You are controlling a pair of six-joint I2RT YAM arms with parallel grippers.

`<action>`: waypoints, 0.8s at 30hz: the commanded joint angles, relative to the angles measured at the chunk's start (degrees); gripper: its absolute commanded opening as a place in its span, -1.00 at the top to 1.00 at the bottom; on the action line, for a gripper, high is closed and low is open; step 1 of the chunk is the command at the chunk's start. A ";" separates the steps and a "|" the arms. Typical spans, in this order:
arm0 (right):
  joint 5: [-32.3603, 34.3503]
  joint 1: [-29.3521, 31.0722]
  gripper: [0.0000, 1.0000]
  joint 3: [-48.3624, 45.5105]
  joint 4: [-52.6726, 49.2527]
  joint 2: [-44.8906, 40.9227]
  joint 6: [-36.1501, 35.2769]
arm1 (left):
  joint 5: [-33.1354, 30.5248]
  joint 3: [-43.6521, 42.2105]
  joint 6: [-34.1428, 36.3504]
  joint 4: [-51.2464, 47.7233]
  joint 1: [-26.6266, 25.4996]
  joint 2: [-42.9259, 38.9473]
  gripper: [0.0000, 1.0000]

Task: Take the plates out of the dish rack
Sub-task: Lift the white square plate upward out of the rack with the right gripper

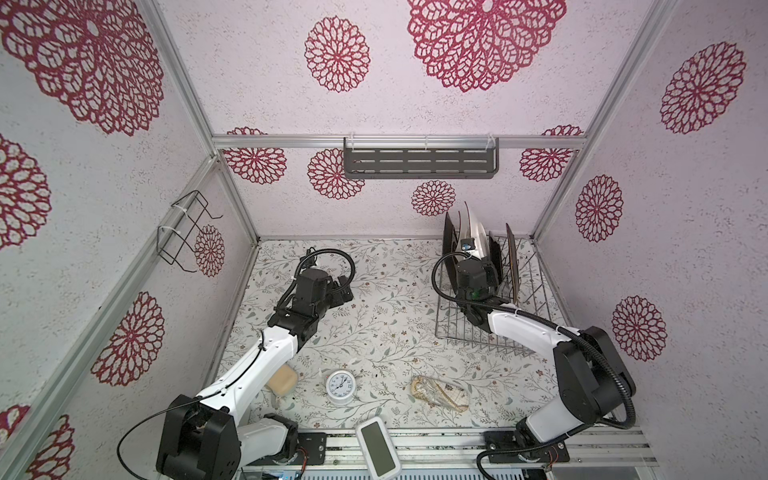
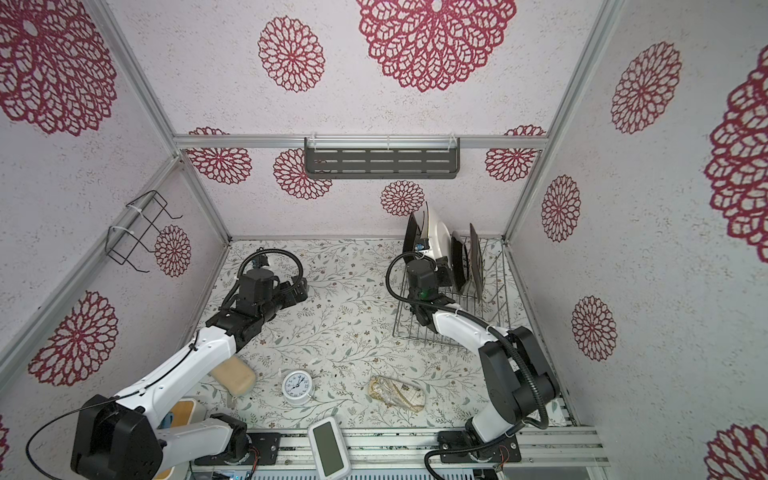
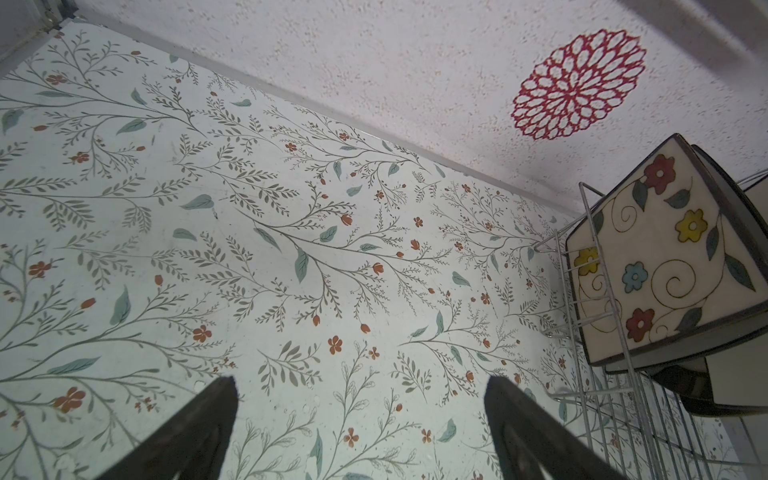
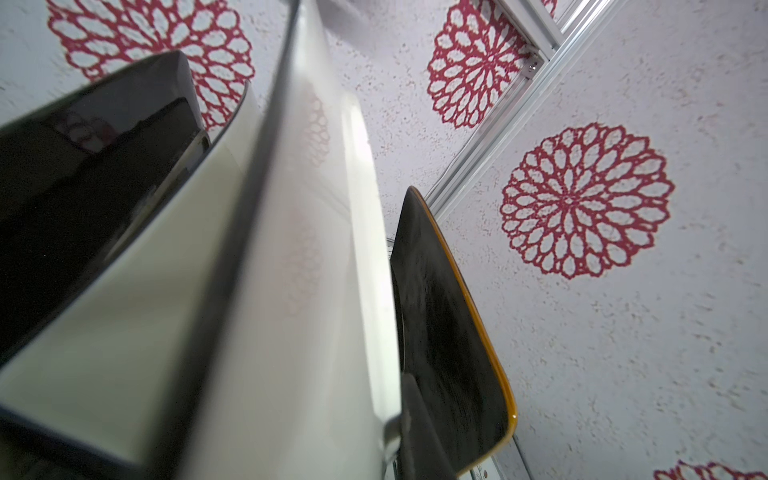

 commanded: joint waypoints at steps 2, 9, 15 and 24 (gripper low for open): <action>4.12 0.67 1.00 4.85 8.54 -5.94 1.06 | -0.69 1.22 0.61 -0.07 -0.44 -1.39 -0.95; 3.83 0.93 1.00 5.38 7.77 -6.46 1.25 | -0.61 1.31 0.51 -0.20 -0.50 -1.57 -0.95; 3.65 1.28 1.00 5.45 7.57 -7.24 1.53 | -0.55 1.31 0.48 -0.33 -0.58 -1.74 -0.95; 3.42 2.07 1.00 5.64 7.13 -8.60 2.12 | -0.49 1.39 0.31 -0.42 -0.74 -2.01 -0.95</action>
